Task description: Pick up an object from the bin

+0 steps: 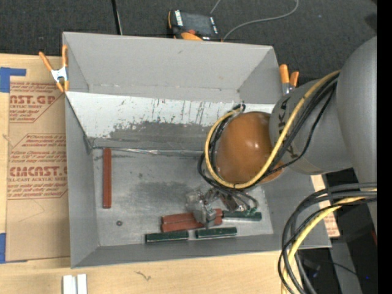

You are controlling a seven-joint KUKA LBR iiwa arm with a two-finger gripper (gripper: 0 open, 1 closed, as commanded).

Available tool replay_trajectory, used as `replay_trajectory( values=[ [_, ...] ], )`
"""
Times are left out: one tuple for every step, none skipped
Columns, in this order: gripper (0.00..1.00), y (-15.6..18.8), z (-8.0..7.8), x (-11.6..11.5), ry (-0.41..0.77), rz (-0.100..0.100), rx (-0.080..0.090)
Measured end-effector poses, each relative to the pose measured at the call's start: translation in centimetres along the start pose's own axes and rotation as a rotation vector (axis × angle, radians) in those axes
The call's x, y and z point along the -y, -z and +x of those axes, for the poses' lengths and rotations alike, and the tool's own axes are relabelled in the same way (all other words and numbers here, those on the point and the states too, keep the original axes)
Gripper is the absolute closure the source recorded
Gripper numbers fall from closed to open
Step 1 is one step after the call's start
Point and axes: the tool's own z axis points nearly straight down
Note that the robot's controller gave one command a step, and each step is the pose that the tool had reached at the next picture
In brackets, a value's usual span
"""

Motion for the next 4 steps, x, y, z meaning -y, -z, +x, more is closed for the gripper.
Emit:
replay_trajectory(
  values=[
    [1.0,4.9,-7.4,-2.0,0.352,-0.002,-0.001],
    [0.0,4.6,-7.2,-2.0,0.348,-0.004,-0.008],
    [0.0,-0.3,-0.5,-5.9,0.532,-0.004,-0.006],
    [1.0,0.0,-0.5,-5.7,0.527,-0.003,-0.012]
  ],
)
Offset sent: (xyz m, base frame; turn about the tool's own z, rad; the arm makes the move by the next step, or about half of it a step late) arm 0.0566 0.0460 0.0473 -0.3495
